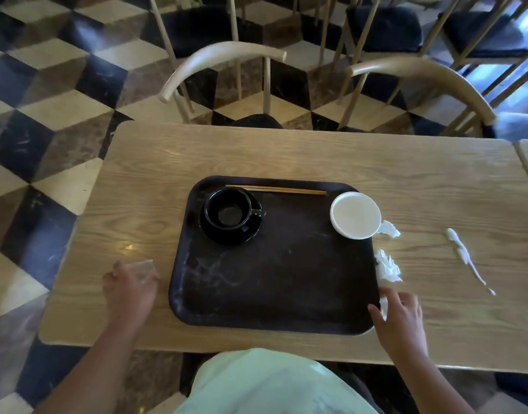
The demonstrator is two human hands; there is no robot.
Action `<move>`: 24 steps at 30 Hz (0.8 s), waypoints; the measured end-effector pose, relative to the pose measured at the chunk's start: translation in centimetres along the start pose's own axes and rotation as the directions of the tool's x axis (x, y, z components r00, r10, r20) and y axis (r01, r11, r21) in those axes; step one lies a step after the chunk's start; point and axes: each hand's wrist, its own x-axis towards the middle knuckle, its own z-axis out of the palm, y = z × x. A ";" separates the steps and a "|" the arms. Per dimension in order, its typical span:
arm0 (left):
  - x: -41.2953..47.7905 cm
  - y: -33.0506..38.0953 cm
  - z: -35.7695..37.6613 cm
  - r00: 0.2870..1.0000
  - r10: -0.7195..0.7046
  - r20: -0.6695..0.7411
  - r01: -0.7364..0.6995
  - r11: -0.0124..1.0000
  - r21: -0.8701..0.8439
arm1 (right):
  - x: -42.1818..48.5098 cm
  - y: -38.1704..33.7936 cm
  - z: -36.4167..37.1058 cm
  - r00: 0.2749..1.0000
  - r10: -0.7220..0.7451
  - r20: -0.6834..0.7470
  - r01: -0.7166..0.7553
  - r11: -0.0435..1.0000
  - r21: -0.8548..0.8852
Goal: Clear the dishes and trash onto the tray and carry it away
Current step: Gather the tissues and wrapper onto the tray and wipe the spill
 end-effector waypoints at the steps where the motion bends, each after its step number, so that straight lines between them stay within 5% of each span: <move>1: 0.1 0.0 0.2 1.000 -0.001 0.001 0.001 1.000 0.013 | -0.2 -0.1 0.1 1.000 0.012 0.001 -0.012 1.000 -0.008; 9: 0.7 -0.1 1.1 0.999 0.030 -0.019 -0.028 0.995 0.099 | -0.6 -0.1 0.4 0.993 0.117 0.023 -0.119 0.983 0.139; 14: 0.9 0.7 1.4 0.999 -0.050 -0.011 0.049 0.997 -0.060 | -0.2 -0.3 0.0 0.964 0.256 0.070 -0.265 0.920 0.288; 24: 1.3 1.5 1.2 0.987 -0.160 -0.002 0.156 0.967 -0.201 | 1.3 -0.3 -1.7 0.976 0.218 0.018 -0.210 0.907 0.365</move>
